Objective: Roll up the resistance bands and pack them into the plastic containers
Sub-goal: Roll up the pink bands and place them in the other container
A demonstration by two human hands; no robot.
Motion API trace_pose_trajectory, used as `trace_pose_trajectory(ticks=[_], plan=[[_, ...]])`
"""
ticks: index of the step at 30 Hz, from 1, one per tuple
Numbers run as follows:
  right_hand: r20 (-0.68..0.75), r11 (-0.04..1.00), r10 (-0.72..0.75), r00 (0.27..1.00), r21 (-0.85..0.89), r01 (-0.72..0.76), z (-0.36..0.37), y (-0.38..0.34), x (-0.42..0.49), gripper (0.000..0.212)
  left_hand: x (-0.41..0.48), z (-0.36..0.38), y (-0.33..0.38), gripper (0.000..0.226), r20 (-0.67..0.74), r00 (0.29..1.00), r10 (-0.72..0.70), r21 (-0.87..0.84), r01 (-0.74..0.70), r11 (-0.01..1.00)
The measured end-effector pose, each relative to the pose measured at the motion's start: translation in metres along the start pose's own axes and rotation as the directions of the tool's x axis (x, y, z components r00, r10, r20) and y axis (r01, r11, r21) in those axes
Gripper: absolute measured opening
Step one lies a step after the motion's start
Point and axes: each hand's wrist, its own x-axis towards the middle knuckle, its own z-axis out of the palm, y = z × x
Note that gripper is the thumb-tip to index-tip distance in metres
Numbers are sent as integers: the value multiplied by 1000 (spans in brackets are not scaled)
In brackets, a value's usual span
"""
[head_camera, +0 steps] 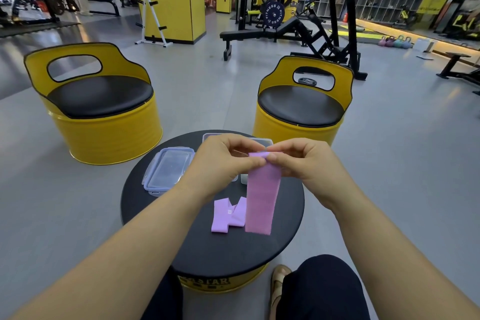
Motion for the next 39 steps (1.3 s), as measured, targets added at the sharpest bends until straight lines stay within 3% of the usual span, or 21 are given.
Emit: trace_pose_trajectory(ticks=[5,19,27,39], plan=[[-27,1000,-9,1000,28,10,-1,2,0,21,-2,2,1,12,56,995,-79,-51,82,995],[11,999,41,999,-15,-41,0,3,-2,8,1,-1,-6,17,4,1000,-15,20,15,1000],[-5,1000,11,1000,-1,-11,-1,4,-1,14,-1,2,-3,6,38,998,-50,-27,51,998],[43,998,67,997,-5,-66,-1,6,-3,12,0,1,-6,16,13,1000,16,20,-16,1000]])
